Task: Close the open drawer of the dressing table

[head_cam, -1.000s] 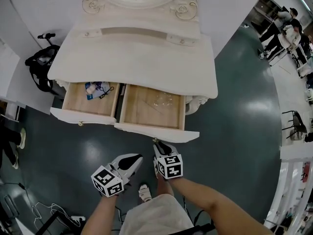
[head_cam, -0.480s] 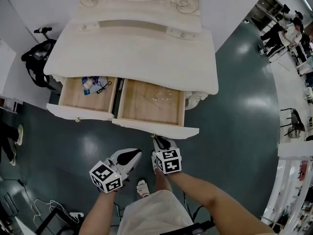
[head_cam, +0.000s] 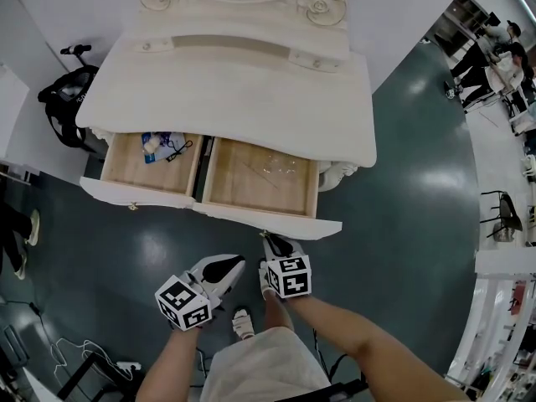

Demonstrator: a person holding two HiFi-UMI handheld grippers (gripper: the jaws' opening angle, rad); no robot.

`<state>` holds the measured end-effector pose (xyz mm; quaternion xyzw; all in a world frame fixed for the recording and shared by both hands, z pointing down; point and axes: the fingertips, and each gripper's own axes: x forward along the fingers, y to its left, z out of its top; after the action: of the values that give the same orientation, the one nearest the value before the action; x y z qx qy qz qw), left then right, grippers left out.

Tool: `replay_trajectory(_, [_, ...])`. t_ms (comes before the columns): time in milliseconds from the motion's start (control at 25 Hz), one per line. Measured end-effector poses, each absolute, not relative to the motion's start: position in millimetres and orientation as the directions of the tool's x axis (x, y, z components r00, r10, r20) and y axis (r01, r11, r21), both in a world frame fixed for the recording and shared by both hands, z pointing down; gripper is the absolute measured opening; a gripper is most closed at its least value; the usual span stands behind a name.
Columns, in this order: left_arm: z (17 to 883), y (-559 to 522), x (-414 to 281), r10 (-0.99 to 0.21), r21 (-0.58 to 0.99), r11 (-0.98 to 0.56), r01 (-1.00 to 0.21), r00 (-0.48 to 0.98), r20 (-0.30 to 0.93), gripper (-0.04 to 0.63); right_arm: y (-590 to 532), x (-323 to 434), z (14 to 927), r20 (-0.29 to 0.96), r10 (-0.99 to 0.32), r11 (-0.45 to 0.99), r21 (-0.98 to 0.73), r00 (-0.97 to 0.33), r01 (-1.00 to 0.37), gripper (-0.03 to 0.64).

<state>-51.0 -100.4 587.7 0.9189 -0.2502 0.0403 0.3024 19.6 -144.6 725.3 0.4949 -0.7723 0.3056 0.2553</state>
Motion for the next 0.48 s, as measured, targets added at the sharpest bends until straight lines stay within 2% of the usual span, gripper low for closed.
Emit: replay_trajectory(480, [585.5,-108.6,-49.7,-0.453,0.540,-0.680,-0.495,0.864,0.222,0.011,-169.9,26.2,724.4,0.698,-0.612,0.304,-0.226,-0.372,-0.925,0.063])
